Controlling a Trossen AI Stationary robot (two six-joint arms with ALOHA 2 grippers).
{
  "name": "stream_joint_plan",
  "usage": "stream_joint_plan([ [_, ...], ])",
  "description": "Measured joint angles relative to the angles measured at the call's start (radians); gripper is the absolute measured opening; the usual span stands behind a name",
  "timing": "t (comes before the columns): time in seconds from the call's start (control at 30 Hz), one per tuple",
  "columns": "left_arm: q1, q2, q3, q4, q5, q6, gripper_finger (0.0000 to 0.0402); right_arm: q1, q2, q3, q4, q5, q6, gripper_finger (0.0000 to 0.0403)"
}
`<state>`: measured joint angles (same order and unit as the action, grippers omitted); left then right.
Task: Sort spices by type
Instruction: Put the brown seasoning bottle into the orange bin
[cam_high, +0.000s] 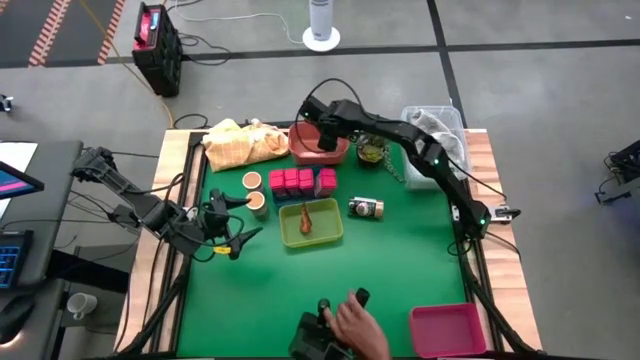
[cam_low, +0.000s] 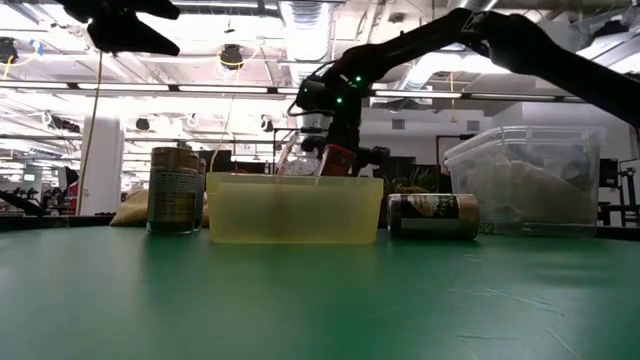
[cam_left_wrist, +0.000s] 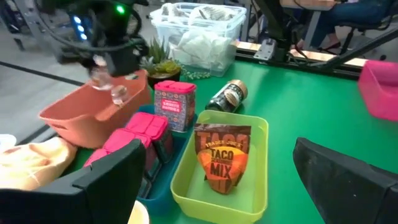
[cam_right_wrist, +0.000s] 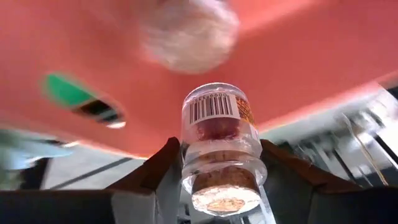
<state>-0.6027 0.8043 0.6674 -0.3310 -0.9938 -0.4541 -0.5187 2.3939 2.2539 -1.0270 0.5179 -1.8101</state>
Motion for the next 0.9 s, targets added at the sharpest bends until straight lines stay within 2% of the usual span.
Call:
stream_joint_plan([
  [0.37,0.032,0.0,0.0,0.0,-0.007,0.032,0.0389,0.028,0.008,-0.001,-0.016,-0.021,-0.005,0.0212],
  [0.57,0.031,0.0,0.0,0.0,0.0,0.038,0.0389,0.057,0.008,-0.001,-0.05,-0.076,0.003,0.0212],
  [0.9,0.031,0.0,0.0,-0.001,0.028,0.038,0.0389,0.084,0.008,0.0,0.011,-0.078,0.049,0.0212],
])
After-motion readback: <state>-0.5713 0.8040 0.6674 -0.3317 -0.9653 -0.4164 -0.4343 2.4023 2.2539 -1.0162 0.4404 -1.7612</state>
